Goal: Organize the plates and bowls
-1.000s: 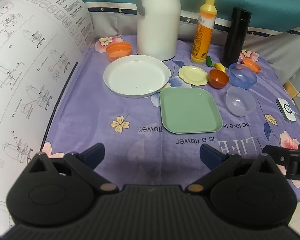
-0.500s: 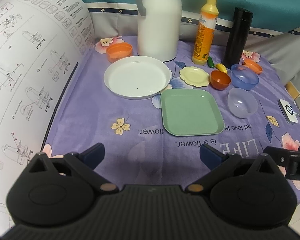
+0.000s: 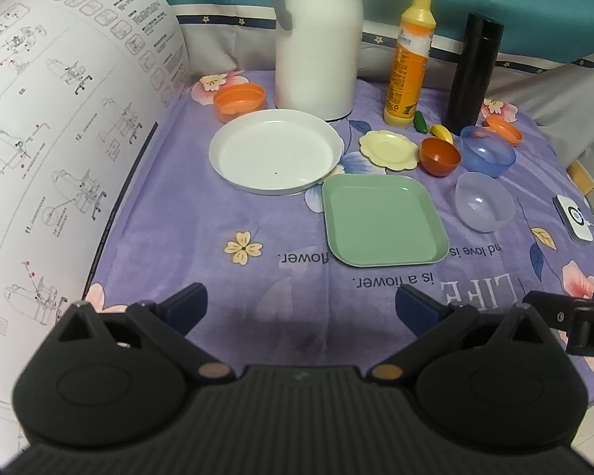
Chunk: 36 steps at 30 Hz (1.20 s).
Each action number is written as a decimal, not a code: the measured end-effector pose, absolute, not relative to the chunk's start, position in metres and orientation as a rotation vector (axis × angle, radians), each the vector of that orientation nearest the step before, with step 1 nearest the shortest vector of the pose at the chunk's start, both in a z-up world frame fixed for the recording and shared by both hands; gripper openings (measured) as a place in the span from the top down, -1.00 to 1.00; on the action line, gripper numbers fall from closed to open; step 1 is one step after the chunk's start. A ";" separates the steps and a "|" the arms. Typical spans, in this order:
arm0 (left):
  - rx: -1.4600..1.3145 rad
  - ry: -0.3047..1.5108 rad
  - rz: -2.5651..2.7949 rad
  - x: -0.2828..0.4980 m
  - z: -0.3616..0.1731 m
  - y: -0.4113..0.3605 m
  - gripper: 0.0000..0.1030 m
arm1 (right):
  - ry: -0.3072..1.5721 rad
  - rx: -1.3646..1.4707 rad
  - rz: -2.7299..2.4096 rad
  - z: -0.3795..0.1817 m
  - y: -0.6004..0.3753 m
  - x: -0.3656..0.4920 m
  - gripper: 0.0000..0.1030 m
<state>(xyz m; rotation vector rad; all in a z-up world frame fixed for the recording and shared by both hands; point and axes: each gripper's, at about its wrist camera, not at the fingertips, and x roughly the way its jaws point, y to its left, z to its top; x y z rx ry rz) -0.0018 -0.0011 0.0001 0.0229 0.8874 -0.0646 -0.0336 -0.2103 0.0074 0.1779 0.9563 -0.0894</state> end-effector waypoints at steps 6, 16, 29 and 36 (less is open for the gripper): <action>0.020 0.887 -0.066 -0.003 -0.002 0.000 -1.00 | 0.967 0.176 -0.089 0.004 -0.208 -0.032 -1.00; 0.016 0.886 -0.090 -0.001 -0.007 -0.002 -1.00 | 0.992 0.180 -0.087 -0.004 -0.207 -0.027 -1.00; 0.001 0.818 -0.067 0.022 -0.018 0.013 -1.00 | 1.026 0.176 -0.061 -0.017 -0.200 -0.002 -1.00; 0.002 0.868 -0.112 0.055 -0.027 0.024 -1.00 | 1.015 0.165 -0.002 -0.020 -0.181 0.033 -1.00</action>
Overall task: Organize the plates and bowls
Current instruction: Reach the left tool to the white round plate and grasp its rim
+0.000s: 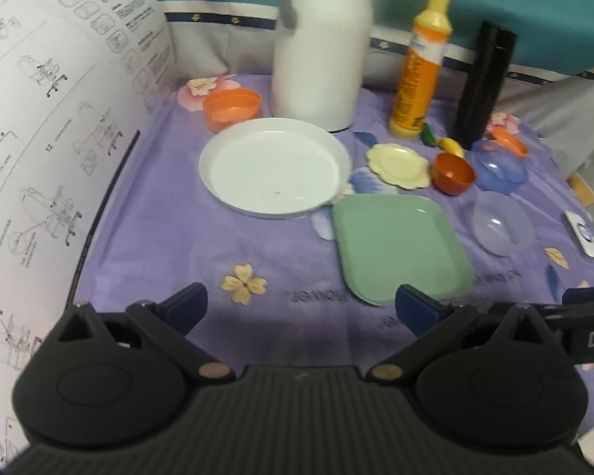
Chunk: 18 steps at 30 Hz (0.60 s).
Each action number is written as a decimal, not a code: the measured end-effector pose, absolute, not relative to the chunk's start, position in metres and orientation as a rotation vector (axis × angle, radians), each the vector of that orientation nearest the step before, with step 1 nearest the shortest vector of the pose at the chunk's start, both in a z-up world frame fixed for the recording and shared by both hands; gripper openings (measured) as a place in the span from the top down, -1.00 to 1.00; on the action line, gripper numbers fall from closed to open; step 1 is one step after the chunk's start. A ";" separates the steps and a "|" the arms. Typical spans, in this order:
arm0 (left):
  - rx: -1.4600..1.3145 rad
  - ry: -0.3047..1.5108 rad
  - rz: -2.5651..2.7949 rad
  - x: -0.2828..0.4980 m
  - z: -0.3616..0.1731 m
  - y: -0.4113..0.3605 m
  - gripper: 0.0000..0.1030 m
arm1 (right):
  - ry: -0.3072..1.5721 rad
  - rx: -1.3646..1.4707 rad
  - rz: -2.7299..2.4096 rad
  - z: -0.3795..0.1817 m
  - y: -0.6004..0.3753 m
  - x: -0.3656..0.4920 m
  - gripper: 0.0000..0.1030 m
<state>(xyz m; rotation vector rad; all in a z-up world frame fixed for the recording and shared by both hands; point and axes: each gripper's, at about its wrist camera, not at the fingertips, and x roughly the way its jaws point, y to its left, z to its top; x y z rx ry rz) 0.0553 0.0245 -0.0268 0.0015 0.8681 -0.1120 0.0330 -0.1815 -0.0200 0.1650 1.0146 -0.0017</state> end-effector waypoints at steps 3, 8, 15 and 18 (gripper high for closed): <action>0.016 0.895 -0.068 0.075 -0.036 0.034 -1.00 | 1.021 0.178 0.025 -0.024 -0.172 0.057 -1.00; 0.000 0.922 0.022 0.114 -0.050 0.064 -1.00 | 1.011 0.175 0.055 -0.027 -0.155 0.101 -0.89; -0.020 0.902 0.055 0.170 -0.061 0.091 -1.00 | 0.996 0.162 0.066 -0.040 -0.138 0.175 -0.46; -0.036 0.898 0.057 0.194 -0.066 0.096 -0.99 | 0.999 0.158 0.060 -0.050 -0.133 0.207 -0.32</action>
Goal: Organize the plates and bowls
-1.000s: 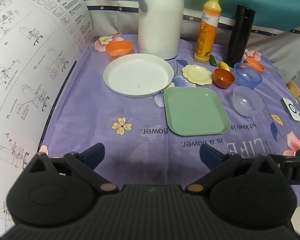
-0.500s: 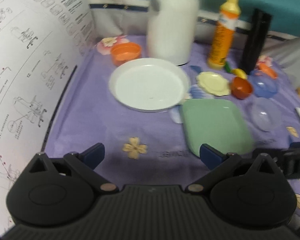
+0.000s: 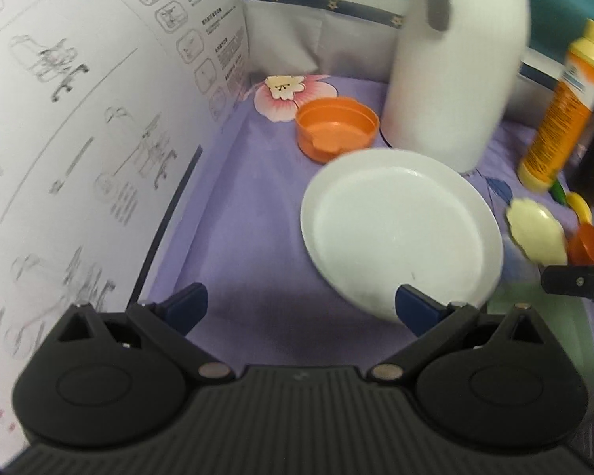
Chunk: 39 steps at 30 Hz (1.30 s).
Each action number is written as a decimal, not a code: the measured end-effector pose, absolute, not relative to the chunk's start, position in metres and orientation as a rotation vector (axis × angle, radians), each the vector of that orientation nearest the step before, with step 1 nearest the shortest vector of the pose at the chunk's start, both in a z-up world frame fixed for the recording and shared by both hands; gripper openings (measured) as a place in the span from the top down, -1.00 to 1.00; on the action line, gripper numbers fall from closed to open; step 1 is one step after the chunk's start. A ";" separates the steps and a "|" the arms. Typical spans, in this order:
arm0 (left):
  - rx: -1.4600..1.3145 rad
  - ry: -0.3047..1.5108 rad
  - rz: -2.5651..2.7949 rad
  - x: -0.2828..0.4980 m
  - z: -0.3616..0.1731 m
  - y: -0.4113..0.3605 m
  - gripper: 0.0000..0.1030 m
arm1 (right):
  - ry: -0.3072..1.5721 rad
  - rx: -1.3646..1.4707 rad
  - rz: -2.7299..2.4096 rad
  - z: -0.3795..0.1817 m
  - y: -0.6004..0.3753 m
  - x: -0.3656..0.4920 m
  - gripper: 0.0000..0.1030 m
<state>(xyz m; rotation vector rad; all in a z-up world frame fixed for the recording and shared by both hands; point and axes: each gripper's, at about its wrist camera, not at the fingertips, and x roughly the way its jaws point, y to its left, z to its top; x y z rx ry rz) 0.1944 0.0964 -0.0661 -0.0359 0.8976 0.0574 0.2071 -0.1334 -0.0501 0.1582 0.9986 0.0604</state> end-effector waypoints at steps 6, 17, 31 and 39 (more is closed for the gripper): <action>-0.046 0.922 0.051 0.228 -0.084 0.096 -0.63 | 1.011 0.190 0.064 -0.069 -0.133 0.254 -0.14; -0.075 0.948 0.009 0.250 -0.107 0.094 -0.03 | 1.032 0.174 0.067 -0.097 -0.120 0.306 0.20; -0.042 0.907 0.030 0.232 -0.090 0.094 0.53 | 1.042 0.136 0.083 -0.100 -0.088 0.299 0.62; -0.049 0.884 0.048 0.188 -0.057 0.115 0.54 | 1.034 0.160 0.154 -0.070 -0.078 0.257 0.62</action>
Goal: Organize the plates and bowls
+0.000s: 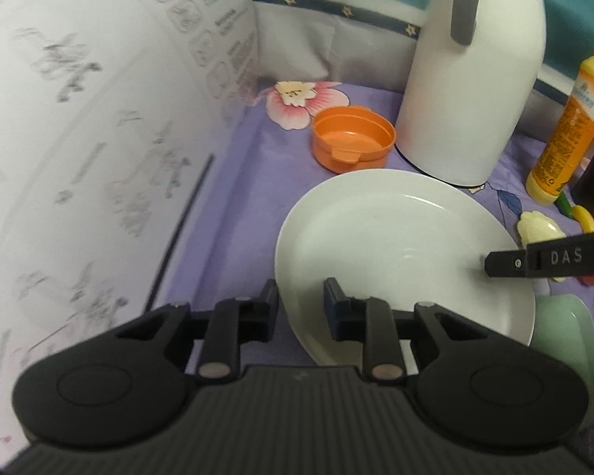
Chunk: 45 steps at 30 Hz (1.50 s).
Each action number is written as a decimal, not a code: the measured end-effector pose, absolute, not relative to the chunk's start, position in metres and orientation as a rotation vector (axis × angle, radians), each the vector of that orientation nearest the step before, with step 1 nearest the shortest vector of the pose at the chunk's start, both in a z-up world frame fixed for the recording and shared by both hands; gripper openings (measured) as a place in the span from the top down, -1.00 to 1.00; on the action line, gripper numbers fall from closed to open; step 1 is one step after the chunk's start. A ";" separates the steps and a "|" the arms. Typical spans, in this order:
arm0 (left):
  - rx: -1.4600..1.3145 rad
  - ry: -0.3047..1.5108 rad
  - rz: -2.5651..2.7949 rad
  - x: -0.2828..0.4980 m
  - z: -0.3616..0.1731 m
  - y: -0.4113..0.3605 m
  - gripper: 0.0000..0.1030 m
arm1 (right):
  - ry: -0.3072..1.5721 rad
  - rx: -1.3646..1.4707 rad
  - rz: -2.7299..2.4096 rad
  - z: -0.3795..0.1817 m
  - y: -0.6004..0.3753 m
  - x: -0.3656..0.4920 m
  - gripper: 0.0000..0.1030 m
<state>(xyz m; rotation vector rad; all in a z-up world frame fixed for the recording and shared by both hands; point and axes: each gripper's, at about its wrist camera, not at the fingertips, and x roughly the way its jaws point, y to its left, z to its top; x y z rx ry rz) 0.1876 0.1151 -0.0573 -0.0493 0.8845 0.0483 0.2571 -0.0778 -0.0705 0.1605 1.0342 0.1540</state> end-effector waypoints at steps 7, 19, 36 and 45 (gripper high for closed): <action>-0.072 0.877 0.050 0.130 -0.039 0.135 0.53 | 1.041 0.174 0.211 -0.049 -0.068 0.203 0.62; -0.098 0.925 -0.001 0.041 -0.050 0.159 0.53 | 1.088 0.186 0.239 -0.047 -0.054 0.096 0.62; -0.084 0.985 -0.048 0.005 -0.072 0.166 0.52 | 1.153 0.167 0.236 -0.069 -0.052 0.048 0.62; -0.075 1.011 -0.075 0.005 -0.081 0.154 0.52 | 1.152 0.166 0.208 -0.072 -0.061 0.047 0.62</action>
